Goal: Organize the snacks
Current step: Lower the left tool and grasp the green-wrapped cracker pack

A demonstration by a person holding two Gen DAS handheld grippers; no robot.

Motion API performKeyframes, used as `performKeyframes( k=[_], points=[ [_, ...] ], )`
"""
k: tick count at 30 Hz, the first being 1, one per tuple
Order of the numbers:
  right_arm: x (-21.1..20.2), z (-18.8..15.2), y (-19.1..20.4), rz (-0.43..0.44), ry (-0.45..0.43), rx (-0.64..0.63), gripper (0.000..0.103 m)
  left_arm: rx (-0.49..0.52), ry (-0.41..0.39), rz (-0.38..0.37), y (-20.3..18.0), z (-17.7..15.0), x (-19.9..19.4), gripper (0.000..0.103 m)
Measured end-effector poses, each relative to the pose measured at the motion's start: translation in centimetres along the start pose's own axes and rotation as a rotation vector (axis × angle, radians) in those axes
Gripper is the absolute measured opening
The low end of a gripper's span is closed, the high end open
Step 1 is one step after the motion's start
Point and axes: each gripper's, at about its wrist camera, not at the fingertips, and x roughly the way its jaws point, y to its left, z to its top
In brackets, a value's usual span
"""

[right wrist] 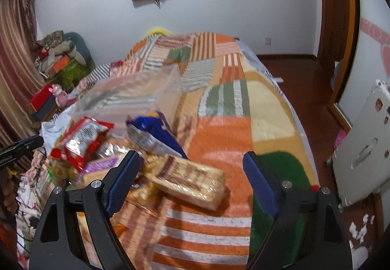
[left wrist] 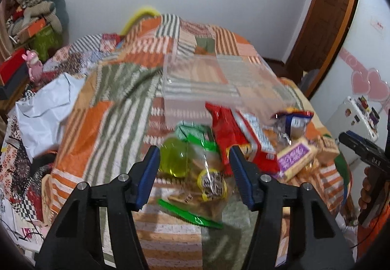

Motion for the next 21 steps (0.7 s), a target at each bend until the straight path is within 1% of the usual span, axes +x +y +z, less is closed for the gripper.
performKeyframes(
  k=[4, 6, 8, 11, 13, 16, 21],
  points=[
    [0.6, -0.2, -0.4, 0.006, 0.033, 0.013, 0.085, 0.018, 0.046, 0.011, -0.2, -0.9, 1.2, 0.060],
    [0.9, -0.2, -0.6, 0.010, 0.046, 0.019, 0.085, 0.012, 0.068, 0.003, -0.1, -1.4, 1.7, 0.067],
    [1.3, -0.3, -0.7, 0.017, 0.063, 0.027, 0.085, 0.003, 0.085, -0.010, -0.1, -1.7, 2.0, 0.071],
    [2.0, -0.4, -0.7, 0.036, 0.090, 0.041, 0.085, 0.010, 0.102, -0.019, -0.3, -2.1, 2.6, 0.073],
    [2.2, -0.4, -0.7, 0.053, 0.092, 0.058, 0.085, 0.014, 0.117, -0.024, -0.5, -2.4, 3.1, 0.074],
    [2.4, -0.4, -1.1, 0.079, 0.106, 0.090, 0.087, 0.020, 0.133, -0.005, -0.7, -2.9, 4.0, 0.076],
    [2.7, -0.4, -0.2, 0.091, 0.123, 0.085, 0.087, 0.013, 0.136, -0.005, -0.8, -3.1, 4.7, 0.076]
  ],
)
